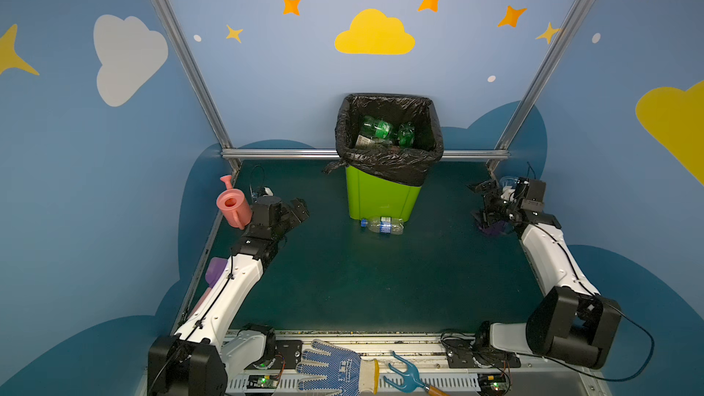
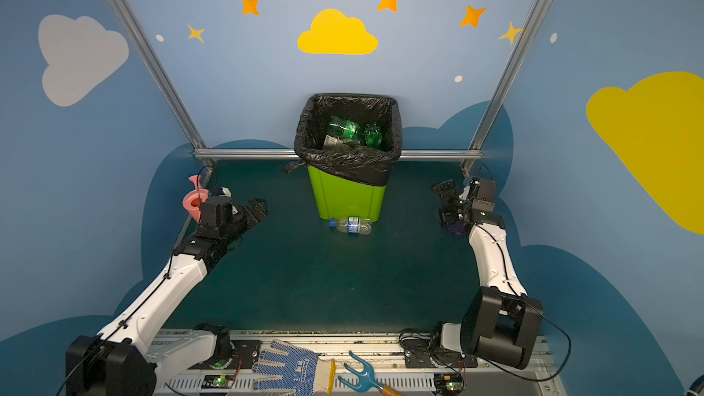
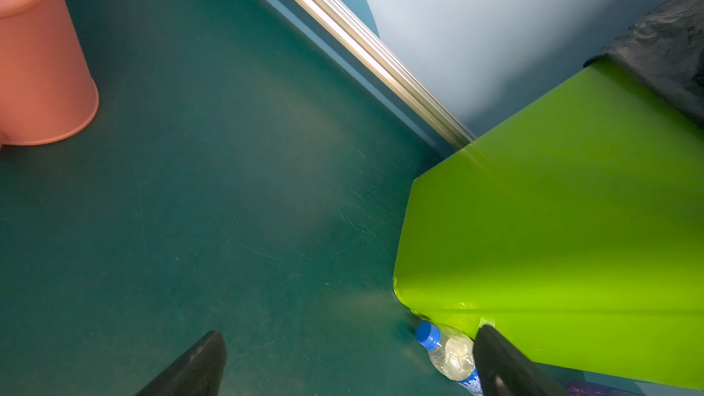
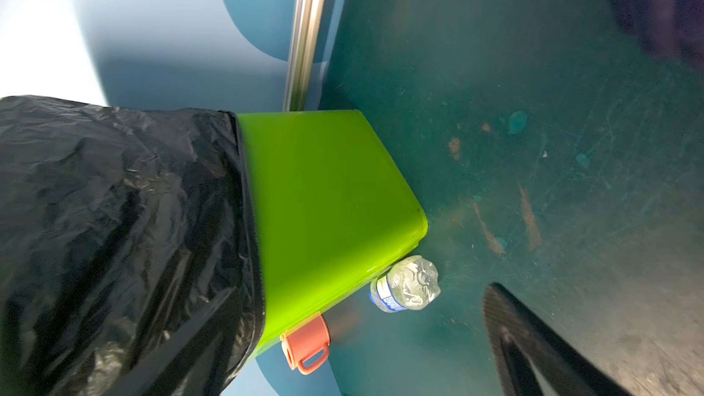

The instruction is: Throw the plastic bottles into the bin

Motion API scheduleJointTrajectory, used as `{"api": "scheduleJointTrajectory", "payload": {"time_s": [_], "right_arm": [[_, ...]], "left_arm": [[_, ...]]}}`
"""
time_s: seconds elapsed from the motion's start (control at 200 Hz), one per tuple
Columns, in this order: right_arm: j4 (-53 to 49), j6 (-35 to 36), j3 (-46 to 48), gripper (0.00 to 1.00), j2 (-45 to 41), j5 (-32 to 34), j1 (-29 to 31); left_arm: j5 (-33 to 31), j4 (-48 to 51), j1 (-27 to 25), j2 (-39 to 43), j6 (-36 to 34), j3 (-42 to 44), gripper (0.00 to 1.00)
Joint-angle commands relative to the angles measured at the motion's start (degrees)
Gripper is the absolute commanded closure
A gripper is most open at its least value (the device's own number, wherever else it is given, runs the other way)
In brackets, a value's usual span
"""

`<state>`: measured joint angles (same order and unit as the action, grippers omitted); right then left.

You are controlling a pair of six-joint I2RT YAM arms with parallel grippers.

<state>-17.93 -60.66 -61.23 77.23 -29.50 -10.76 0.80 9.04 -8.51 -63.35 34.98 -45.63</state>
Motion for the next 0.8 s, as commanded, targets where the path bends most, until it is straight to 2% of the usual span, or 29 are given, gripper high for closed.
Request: {"api": "scheduleJointTrajectory", "payload": {"time_s": [0.0, 0.576, 0.686, 0.796], "right_arm": [[-1.16, 0.99, -1.96, 0.02, -0.19, -1.64, -0.24], [-0.53, 1.15, 1.70, 0.02, -2.96, -2.41, 0.21], [-0.46, 1.61, 2.61, 0.02, -3.40, -1.15, 2.80], [2.92, -1.93, 6.52, 0.03, -3.06, 0.75, 6.78]], "left_arm": [[-0.37, 0.28, 0.23, -0.52, 0.26, 0.27, 0.00], [-0.01, 0.18, 0.25, -1.36, 0.37, 0.44, 0.00], [0.13, 0.58, 0.25, -1.41, 0.13, 0.41, 0.00], [-0.33, 1.43, 0.25, -1.56, -0.37, 0.45, 0.00]]}}
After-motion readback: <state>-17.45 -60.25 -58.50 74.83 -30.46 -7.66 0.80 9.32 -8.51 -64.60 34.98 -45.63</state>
